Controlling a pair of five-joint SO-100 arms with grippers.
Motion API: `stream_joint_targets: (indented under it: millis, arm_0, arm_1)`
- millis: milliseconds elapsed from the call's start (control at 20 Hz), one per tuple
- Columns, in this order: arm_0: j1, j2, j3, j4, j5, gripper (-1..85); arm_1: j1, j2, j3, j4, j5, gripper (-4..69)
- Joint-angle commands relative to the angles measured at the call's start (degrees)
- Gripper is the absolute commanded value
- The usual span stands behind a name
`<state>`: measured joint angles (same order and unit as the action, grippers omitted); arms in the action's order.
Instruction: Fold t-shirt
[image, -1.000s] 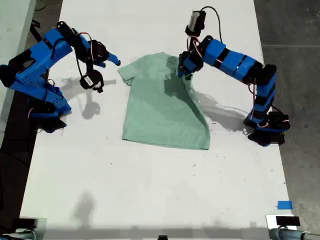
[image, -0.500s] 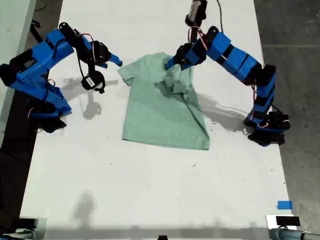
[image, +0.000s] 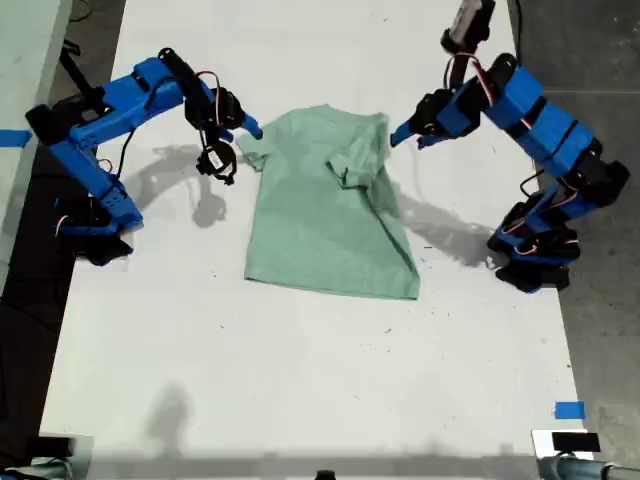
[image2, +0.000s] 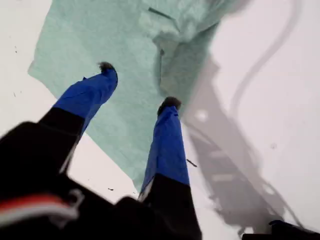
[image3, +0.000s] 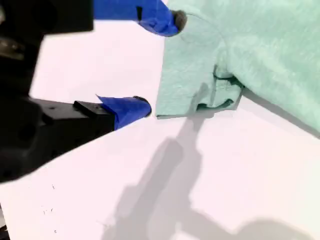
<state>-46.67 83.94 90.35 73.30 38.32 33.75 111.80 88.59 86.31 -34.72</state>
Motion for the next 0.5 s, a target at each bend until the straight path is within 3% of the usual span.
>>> stream_joint_targets:
  millis: [0,300,450]
  arm_0:
    - [-2.37,-8.96,-9.05,-0.88,-0.62,26.9]
    - [-5.62,-23.29,-18.46,0.62,-1.41,26.8]
    - [-6.59,-32.70,-30.23,7.38,-2.20,25.4]
  arm_1:
    - [-2.02,11.16,5.98,-1.85,2.20,20.8]
    - [-4.22,26.10,18.72,-1.32,5.89,18.1]
    - [-5.89,28.92,20.74,-1.32,7.21,16.9]
